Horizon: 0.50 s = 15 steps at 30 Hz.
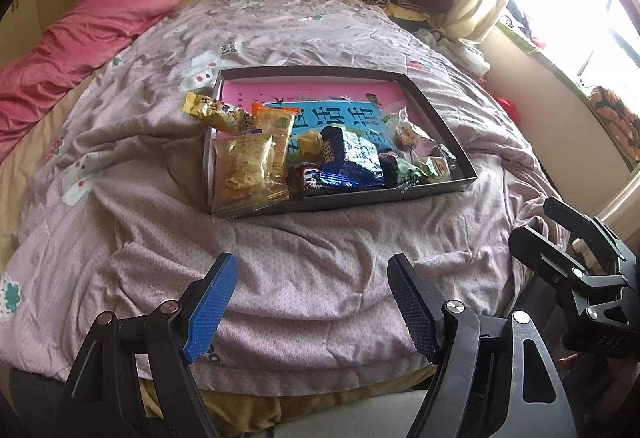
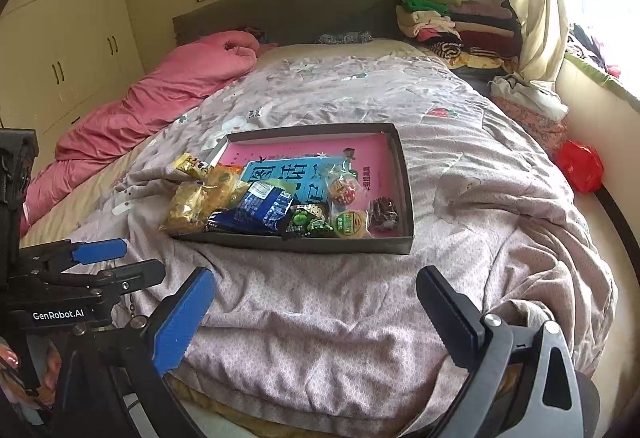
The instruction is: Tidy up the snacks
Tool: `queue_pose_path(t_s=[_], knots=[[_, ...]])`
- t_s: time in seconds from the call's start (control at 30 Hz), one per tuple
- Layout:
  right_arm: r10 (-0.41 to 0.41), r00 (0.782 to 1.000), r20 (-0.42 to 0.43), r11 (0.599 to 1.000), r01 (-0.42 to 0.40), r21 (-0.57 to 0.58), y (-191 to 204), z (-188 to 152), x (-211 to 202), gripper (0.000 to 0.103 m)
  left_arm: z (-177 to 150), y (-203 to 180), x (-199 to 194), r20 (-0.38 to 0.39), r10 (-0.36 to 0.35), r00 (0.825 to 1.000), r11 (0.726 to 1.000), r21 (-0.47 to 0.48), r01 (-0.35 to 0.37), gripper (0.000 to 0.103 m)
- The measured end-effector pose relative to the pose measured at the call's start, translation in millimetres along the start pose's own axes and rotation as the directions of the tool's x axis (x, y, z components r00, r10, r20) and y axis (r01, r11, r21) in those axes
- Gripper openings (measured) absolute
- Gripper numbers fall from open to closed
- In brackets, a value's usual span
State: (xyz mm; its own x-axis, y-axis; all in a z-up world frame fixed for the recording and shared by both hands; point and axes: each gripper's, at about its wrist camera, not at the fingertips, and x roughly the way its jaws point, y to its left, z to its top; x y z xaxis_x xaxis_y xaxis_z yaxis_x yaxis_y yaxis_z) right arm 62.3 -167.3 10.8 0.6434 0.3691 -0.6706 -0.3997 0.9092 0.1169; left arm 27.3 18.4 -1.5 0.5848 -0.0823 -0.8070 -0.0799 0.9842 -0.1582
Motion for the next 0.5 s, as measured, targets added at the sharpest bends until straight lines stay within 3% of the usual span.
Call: queue_pose_path(t_s=[0.5], knots=[[-0.007,1.000,-0.018,1.000,0.007,0.025,-5.3,-1.6,2.5,0.102,0.5,2.7,-1.2,-0.005,0.002,1.000,1.000,-0.011,-0.002,0.078]])
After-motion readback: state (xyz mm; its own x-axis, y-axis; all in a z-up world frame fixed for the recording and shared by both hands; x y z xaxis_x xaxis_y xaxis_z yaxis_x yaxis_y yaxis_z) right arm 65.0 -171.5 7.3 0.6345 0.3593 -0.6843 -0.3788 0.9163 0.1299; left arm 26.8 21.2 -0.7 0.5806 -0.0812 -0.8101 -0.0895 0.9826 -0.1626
